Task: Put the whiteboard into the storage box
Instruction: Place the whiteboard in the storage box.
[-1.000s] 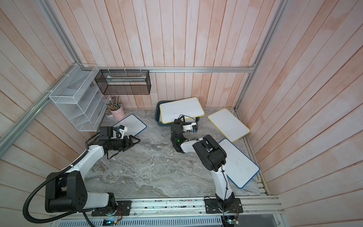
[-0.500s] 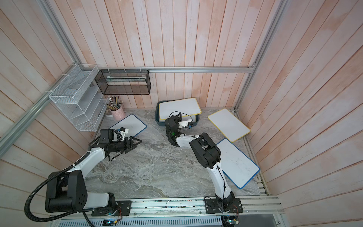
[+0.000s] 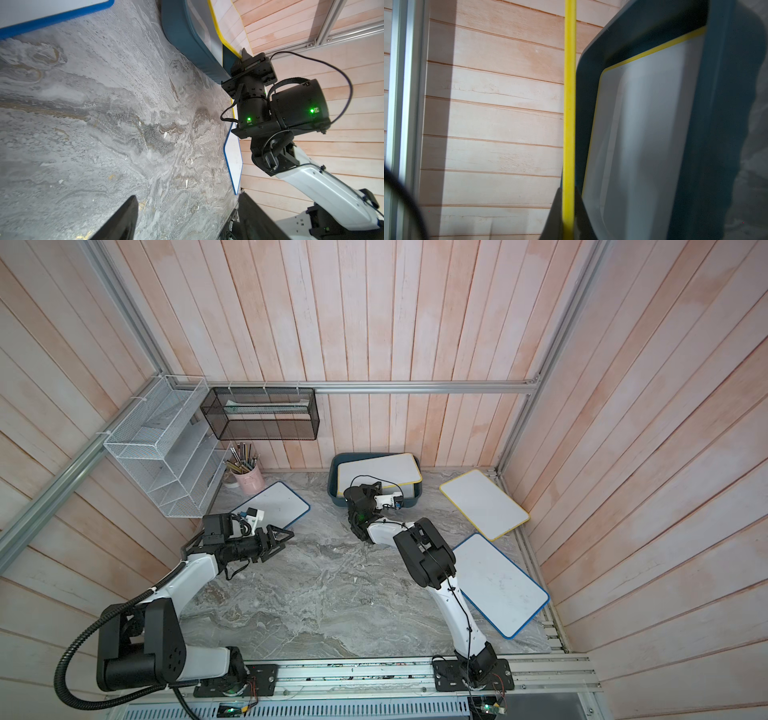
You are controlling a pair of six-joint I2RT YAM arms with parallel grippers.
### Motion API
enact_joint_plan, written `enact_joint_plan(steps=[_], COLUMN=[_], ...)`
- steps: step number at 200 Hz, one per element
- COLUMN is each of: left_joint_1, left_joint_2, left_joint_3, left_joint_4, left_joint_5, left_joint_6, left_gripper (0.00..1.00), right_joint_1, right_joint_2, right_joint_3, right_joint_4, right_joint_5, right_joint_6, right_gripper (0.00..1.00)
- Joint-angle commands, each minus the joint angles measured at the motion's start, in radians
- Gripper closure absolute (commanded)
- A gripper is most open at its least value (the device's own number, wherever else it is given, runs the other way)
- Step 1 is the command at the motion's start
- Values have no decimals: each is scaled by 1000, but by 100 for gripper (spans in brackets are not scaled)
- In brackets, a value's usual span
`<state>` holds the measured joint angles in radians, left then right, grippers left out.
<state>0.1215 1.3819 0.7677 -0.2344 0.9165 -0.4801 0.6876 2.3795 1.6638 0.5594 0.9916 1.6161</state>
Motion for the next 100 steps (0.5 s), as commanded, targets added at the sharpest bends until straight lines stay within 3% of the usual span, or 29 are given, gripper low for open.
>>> enact_joint_plan(steps=[1, 32, 100], left_joint_1=[12, 15, 22], left_joint_2=[2, -6, -16], left_joint_3=[-15, -18, -18], left_joint_4=[28, 23, 30], left_joint_5=[35, 30, 30], left_joint_6=[-8, -5, -5], left_gripper=[23, 23, 23], right_joint_1=[-4, -5, -11], right_joint_2=[19, 78, 68], right_joint_3=[94, 187, 134], right_joint_4=[-46, -77, 72], right_joint_5=[36, 10, -78], right_joint_6=[45, 43, -62], right_gripper=[100, 99, 73])
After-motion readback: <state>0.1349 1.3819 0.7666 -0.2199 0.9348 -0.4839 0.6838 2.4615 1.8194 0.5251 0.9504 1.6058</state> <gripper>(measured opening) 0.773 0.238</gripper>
